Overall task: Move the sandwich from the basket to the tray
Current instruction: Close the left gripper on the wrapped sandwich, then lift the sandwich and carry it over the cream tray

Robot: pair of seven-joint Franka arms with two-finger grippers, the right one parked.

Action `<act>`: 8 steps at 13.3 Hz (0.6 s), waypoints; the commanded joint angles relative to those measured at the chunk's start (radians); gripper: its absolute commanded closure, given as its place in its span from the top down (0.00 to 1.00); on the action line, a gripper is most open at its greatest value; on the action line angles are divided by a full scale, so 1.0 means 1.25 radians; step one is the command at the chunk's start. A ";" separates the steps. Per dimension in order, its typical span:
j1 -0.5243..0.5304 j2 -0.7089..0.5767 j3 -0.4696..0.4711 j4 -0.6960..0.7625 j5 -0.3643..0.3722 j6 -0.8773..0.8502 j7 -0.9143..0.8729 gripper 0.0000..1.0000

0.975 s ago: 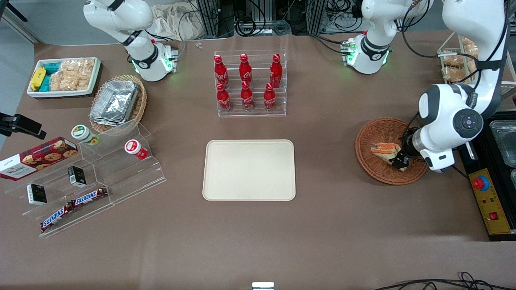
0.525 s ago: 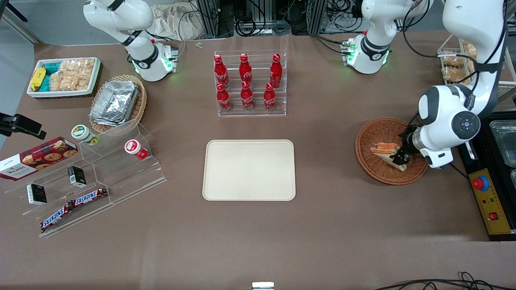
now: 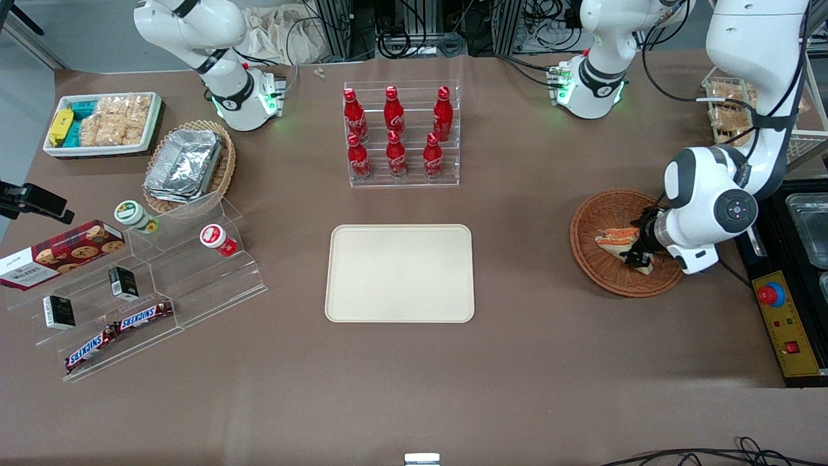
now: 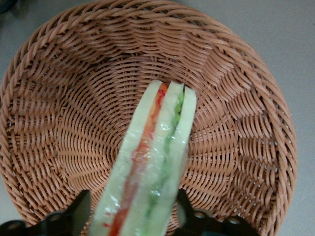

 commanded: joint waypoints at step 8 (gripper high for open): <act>-0.014 -0.033 -0.051 0.234 0.006 -0.301 -0.006 0.00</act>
